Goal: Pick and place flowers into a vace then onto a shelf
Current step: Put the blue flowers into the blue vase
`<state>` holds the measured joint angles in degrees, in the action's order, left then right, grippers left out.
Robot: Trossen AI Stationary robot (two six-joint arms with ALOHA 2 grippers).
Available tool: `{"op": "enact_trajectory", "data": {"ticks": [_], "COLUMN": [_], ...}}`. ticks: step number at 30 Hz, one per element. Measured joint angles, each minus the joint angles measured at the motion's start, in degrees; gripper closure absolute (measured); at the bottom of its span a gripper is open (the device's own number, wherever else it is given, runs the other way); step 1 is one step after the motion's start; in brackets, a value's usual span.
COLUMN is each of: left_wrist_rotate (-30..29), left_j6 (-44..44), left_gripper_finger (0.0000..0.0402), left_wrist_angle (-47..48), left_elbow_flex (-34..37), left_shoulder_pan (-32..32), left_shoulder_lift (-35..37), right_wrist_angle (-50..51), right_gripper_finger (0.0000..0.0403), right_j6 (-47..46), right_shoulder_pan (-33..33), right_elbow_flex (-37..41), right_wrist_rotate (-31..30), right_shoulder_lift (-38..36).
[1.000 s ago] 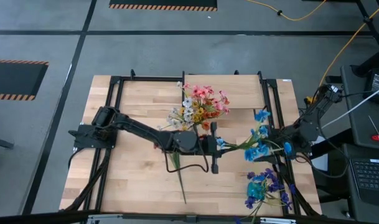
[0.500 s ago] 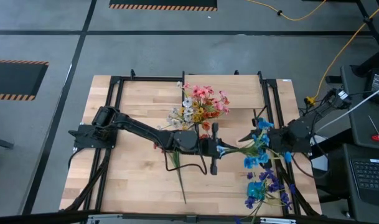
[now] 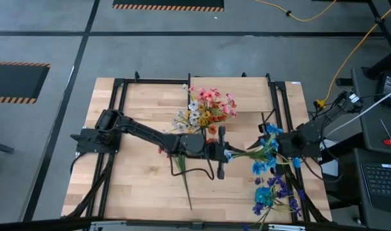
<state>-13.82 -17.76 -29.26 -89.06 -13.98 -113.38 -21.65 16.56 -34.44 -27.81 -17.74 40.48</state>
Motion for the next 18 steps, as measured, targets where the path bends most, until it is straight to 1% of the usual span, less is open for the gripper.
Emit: {"op": "enact_trajectory", "data": {"ticks": [9, 18], "left_wrist_rotate": [0.3, 0.4], "left_j6": [-0.9, -1.6], "left_gripper_finger": [0.0394, 0.0394], "left_wrist_angle": [0.7, 1.5], "left_elbow_flex": [0.0, 0.0], "left_shoulder_pan": [1.0, 1.1], "left_shoulder_lift": [0.0, 0.0], "right_wrist_angle": [-2.2, -3.8], "right_gripper_finger": [0.0264, 0.0264], "right_j6": [0.4, 2.0], "right_shoulder_pan": [1.5, 2.8], "right_elbow_flex": [0.0, 0.0], "right_wrist_rotate": [0.0, 0.0], "right_shoulder_lift": [2.5, 2.5]}}
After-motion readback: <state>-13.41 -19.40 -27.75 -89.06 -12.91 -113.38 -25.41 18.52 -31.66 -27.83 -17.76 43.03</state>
